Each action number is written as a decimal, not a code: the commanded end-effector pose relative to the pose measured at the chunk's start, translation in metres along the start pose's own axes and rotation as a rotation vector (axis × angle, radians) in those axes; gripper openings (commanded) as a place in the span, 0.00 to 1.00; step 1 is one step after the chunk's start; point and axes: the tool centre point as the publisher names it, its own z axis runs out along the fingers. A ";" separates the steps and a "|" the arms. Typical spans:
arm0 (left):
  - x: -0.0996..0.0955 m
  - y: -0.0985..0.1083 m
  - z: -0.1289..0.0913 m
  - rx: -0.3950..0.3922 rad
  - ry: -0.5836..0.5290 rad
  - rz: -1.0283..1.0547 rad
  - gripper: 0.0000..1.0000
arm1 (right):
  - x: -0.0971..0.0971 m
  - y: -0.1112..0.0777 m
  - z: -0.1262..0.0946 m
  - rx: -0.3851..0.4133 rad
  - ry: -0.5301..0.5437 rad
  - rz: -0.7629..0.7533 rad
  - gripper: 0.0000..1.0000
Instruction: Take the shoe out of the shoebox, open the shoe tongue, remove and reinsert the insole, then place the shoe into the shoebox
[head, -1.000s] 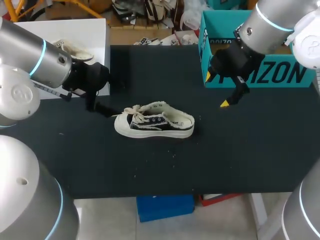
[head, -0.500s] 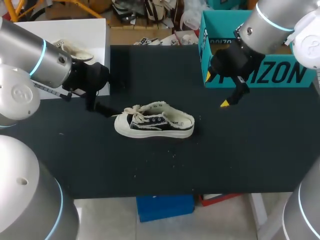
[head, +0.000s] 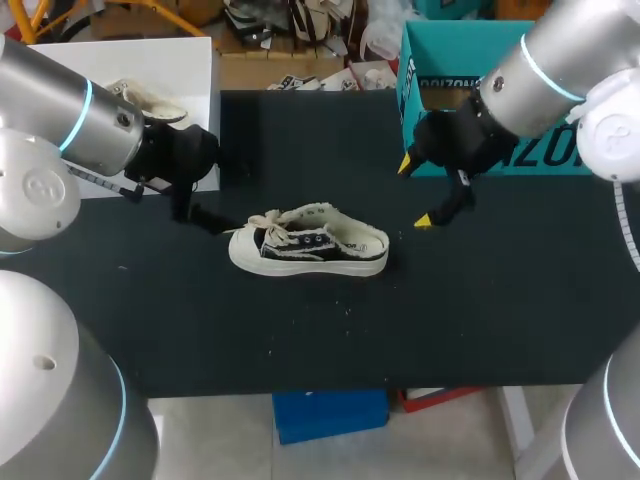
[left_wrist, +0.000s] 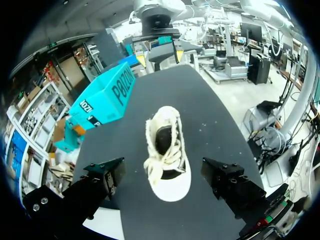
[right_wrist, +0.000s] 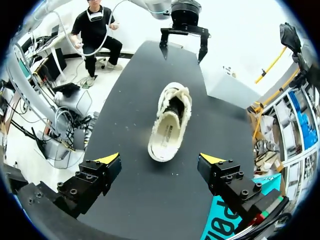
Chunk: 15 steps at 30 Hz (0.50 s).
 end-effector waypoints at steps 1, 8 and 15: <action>0.002 0.001 0.000 0.003 -0.006 0.003 1.00 | 0.000 -0.007 0.031 -0.050 -0.027 0.024 1.00; 0.002 0.001 0.000 0.003 -0.006 0.003 1.00 | -0.001 -0.010 0.063 -0.154 -0.058 0.085 1.00; 0.002 0.001 0.000 0.003 -0.006 0.003 1.00 | 0.000 -0.014 0.086 -0.253 -0.085 0.138 1.00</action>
